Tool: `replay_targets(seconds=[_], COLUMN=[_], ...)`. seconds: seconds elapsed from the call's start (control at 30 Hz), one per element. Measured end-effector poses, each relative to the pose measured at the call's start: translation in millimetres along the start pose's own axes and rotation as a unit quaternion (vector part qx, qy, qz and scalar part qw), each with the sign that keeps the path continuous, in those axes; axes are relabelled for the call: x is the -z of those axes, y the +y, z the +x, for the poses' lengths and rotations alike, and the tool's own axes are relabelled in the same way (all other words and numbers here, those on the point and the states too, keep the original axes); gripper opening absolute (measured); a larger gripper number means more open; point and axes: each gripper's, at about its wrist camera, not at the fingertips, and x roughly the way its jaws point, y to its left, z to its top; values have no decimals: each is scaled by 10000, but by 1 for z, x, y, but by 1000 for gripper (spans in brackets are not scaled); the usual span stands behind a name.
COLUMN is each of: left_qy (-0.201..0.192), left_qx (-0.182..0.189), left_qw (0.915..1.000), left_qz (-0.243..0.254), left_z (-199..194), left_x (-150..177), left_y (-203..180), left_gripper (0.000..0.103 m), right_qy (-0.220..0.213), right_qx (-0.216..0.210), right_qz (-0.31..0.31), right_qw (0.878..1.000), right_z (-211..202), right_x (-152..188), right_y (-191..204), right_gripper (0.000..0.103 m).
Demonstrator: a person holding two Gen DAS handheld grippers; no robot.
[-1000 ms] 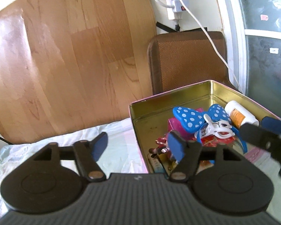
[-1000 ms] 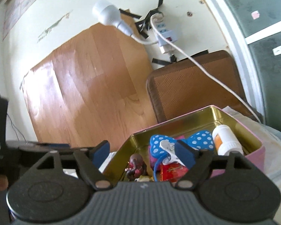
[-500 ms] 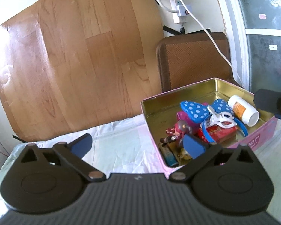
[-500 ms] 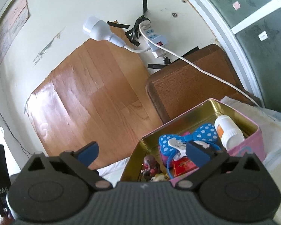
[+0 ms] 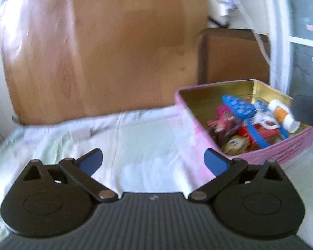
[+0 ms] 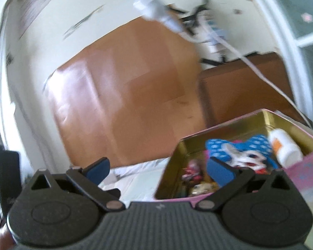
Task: Organize rigid objects
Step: 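Withdraw the right gripper and move it to the white charger, then close the right gripper on the white charger and lift it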
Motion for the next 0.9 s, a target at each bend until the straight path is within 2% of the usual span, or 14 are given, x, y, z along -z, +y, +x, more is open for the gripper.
replay_targets(seconds=[0.07, 0.13, 0.27, 0.33, 0.43, 0.5, 0.57, 0.7, 0.73, 0.8, 0.9], left_qy=[168, 231, 99, 65, 16, 333, 266, 158, 148, 140, 110], left_qx=[-68, -231, -1013, -1434, -1722, -1681, -1535, -1450, -1402, -1332, -1300], left_qw=[9991, 9964, 9891, 9822, 9689, 9585, 9498, 9503, 9518, 9542, 9519], left_qz=[-379, -780, -1067, -1211, -1778, -2278, -2714, -2751, -2725, -2675, -2773], left_z=[14, 28, 49, 59, 66, 72, 69, 63, 62, 62, 57], left_x=[9, 19, 31, 38, 54, 60, 61, 58, 57, 56, 58], left_y=[31, 70, 134, 163, 199, 219, 231, 227, 225, 221, 223], left_gripper=[103, 103, 103, 103, 103, 96, 95, 95, 95, 94, 94], right_qy=[149, 361, 888, 1177, 1475, 1645, 1878, 2166, 2229, 2523, 2547], right_qx=[-163, -349, -810, -960, -1084, -975, -895, -562, -521, -585, -624], right_qz=[-317, -617, -973, -1134, -1405, -1561, -1598, -1702, -1735, -1778, -1853], right_qw=[9993, 9968, 9880, 9819, 9730, 9690, 9650, 9597, 9579, 9494, 9471], right_z=[15, 38, 104, 150, 223, 276, 321, 389, 401, 416, 408], right_x=[4, 7, 13, 17, 25, 30, 35, 47, 50, 56, 60], right_y=[19, 41, 86, 113, 149, 169, 181, 195, 197, 193, 190], right_gripper=[102, 97, 87, 86, 86, 86, 86, 85, 78, 54, 54])
